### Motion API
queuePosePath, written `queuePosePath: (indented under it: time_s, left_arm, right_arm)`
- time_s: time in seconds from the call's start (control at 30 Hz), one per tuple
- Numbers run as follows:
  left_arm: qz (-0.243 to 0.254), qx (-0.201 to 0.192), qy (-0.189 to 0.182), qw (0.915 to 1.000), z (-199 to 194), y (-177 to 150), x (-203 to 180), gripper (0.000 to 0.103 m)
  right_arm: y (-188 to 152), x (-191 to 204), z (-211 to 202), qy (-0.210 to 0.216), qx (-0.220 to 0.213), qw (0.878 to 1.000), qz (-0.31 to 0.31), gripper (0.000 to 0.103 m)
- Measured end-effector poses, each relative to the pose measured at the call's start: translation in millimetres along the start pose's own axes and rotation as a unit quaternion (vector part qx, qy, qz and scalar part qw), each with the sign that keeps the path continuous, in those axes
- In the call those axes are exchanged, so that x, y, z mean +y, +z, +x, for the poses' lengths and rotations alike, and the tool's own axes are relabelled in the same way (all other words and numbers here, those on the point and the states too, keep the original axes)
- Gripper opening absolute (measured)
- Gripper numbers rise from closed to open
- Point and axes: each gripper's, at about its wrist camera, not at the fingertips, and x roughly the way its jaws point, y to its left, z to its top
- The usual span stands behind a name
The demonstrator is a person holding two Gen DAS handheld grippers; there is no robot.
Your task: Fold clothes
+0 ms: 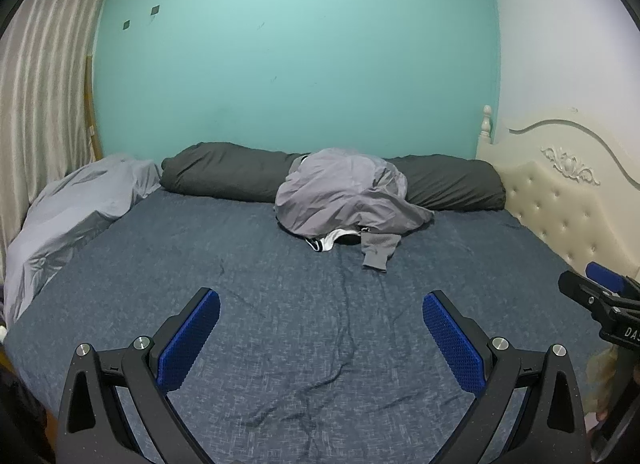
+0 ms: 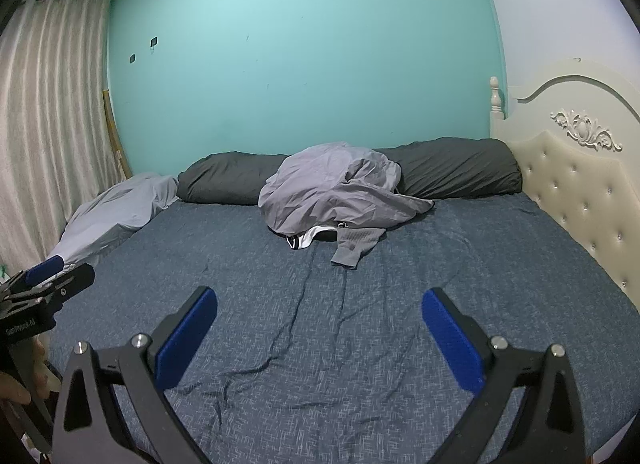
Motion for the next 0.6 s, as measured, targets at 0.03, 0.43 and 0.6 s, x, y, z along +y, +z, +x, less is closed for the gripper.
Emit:
queuePosePath:
  time_s: [0.03, 0.43, 0.6]
  left_arm:
    - [-0.001, 0.000, -0.001, 1.0000, 0, 0, 1, 0.103]
    - [0.015, -0.011, 0.012, 0.9997, -1, -7, -8, 0.103]
    - [0.014, -0.004, 0.011, 0.9998, 2, -2, -8, 0.103]
  right_arm:
    - [0, 0, 0, 0.000, 0.000, 1.000, 0.000, 0.103]
    - [-1, 0, 0, -0.001, 0.001, 1.000, -0.002, 0.103]
    - [-1, 1, -1, 0.001, 0.002, 1.000, -0.001, 0.103]
